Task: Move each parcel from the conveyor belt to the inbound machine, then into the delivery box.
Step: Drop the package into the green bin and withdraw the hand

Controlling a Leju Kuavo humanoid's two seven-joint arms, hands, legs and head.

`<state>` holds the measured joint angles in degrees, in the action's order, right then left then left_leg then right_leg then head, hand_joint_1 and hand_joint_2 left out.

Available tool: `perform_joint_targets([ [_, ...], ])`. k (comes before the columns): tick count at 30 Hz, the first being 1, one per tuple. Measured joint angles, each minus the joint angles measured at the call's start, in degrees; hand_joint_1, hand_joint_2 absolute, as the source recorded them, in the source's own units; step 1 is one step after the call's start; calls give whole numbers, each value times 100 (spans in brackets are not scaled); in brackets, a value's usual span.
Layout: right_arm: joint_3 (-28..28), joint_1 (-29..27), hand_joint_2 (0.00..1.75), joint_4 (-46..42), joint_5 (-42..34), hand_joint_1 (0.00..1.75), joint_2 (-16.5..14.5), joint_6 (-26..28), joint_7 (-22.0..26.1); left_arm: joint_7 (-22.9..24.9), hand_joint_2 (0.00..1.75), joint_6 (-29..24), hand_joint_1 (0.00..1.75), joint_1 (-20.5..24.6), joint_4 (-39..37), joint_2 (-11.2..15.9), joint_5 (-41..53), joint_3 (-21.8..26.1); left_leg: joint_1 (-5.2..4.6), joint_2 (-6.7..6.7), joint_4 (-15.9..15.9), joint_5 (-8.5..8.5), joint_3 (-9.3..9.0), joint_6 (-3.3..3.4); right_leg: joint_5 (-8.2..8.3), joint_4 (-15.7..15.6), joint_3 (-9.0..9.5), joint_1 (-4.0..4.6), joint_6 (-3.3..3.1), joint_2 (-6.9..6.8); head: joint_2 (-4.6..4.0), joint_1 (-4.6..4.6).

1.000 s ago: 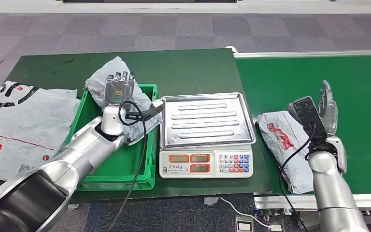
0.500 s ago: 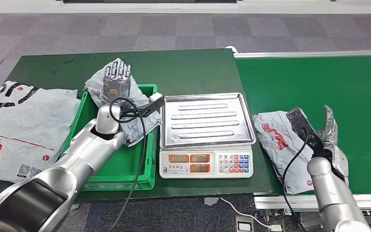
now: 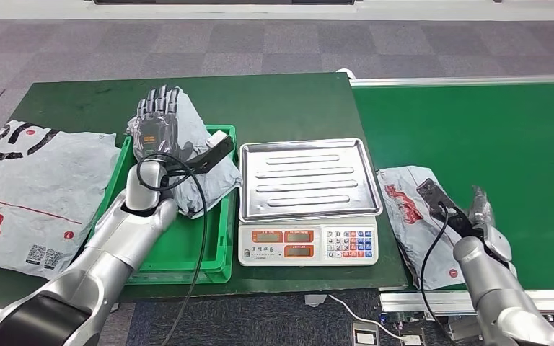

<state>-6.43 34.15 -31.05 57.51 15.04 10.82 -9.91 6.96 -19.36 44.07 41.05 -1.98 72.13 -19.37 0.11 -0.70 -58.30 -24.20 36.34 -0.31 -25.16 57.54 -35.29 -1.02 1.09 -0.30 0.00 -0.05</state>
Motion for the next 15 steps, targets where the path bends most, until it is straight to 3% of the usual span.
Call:
perform_joint_targets([
  [3, 0, 78, 175, 214, 139, 0, -10, -486, 0, -1054, 175, -173, 0, -190, 267, -198, -1408, 329, -2, -5, 0, 0, 2, 0, 0, 0, 1, -1, 0, -5, 0, 0],
  [8, 87, 273, 175, 483, 347, 0, -4, -1201, 111, -2033, 175, 272, 0, -537, 728, -535, -3161, 480, -3, -5, -1, -1, 2, 1, 0, -2, 1, -2, 1, -4, 0, 0],
  [11, 283, 419, 175, 659, 532, 0, 7, -1700, 185, -2376, 175, 745, 0, -704, 954, -742, -4042, 492, -3, -5, -1, -1, 2, 1, 0, -2, 1, -2, 1, -5, 0, 0],
  [15, 574, 618, 175, 853, 667, 0, -17, -2283, 277, -2492, 175, 906, 0, -739, 997, -1022, -4472, 432, -2, -4, -1, 0, 1, 1, 0, -2, 0, -1, 1, -4, 0, 0],
])
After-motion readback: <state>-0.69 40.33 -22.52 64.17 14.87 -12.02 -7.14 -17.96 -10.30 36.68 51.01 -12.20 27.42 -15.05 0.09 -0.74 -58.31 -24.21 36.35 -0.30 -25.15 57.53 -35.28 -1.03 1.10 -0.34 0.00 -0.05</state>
